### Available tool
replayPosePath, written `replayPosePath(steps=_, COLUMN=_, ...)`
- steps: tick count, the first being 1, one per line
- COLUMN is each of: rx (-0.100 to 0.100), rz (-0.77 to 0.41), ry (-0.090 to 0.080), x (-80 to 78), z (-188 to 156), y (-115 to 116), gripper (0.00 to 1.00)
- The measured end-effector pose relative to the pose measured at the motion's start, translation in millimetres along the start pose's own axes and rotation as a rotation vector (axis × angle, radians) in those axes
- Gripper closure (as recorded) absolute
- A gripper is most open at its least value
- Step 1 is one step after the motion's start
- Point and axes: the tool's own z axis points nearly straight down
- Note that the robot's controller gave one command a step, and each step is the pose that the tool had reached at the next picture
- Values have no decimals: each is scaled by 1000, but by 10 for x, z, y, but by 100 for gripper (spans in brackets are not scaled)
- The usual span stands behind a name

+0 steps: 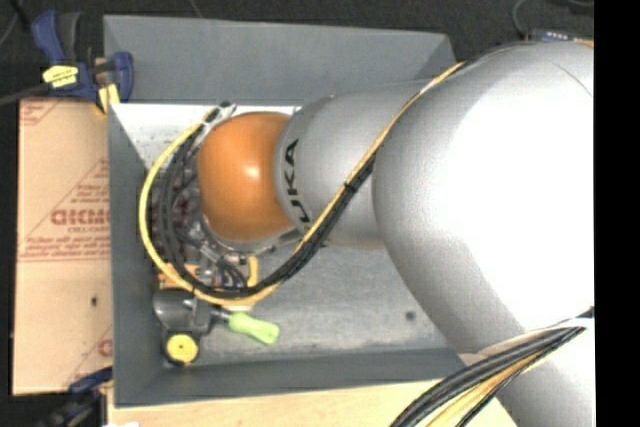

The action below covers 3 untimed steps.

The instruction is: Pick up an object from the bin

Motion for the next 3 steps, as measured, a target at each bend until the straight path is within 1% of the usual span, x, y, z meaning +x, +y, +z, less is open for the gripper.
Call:
replayPosePath(steps=1, rx=3, rz=187, ry=4, x=12, z=44, y=18, gripper=0)
replayPosePath(steps=2, rx=7, rz=54, ry=-2, x=15, z=125, y=92, gripper=100)
replayPosePath(steps=3, rx=7, rz=54, ry=-2, x=14, z=125, y=91, gripper=100)
